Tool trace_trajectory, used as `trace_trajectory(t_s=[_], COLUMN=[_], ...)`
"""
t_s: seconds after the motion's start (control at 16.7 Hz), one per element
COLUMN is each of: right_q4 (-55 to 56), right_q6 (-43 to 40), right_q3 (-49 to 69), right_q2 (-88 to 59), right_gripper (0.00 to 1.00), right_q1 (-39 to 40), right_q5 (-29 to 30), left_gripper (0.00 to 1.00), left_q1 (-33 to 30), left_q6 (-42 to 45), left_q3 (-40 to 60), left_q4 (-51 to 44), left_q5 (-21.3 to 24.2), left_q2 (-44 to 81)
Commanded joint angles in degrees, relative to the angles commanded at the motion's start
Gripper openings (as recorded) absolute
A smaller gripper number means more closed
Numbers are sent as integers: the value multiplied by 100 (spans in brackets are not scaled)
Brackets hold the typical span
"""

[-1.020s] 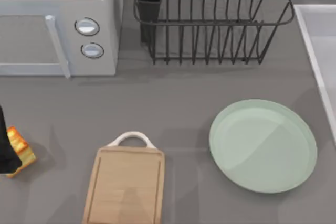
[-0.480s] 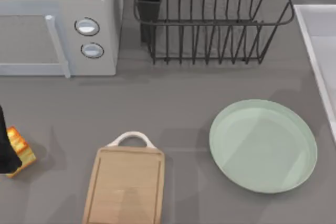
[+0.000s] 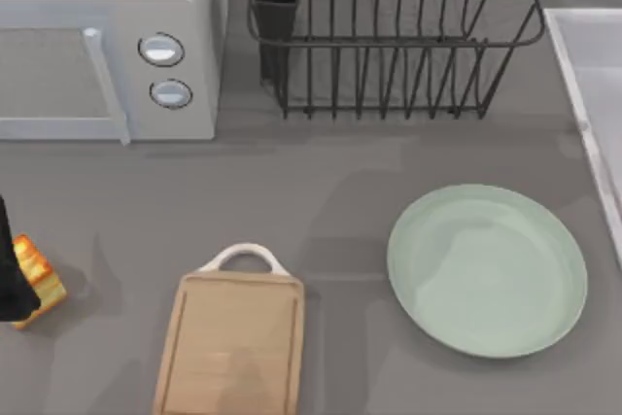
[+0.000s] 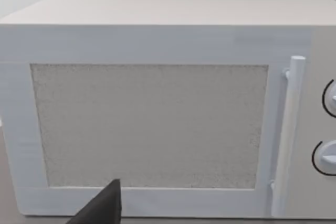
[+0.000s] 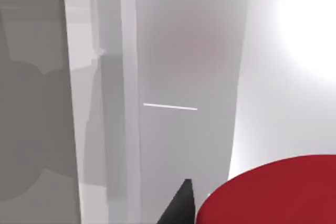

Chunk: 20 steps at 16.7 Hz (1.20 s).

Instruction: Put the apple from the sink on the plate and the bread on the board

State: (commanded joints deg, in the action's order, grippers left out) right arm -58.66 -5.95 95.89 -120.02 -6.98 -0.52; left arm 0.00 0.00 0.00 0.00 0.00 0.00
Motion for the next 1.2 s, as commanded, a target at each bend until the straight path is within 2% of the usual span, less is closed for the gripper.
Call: trace_trajectory(t_s=[0.48, 0.72, 0.9, 1.2], right_q4=[-758, -1084, -1204, -1212], right_q6=[2249, 3116, 3420, 3439], right_q3=[-548, -766, -846, -852], right_q2=[962, 1251, 1338, 1343], right_gripper=[0, 0, 0, 0], right_q1=[2270, 3128, 3438, 3459], right_q5=[31, 49, 55, 55], left_gripper=[100, 100, 100, 100], left_q1=[0, 0, 0, 0], left_q6=[0, 0, 0, 0], left_q3=[0, 0, 0, 0], left_q4=[0, 0, 0, 0], left_q5=[0, 0, 0, 0], left_q2=[0, 0, 0, 0])
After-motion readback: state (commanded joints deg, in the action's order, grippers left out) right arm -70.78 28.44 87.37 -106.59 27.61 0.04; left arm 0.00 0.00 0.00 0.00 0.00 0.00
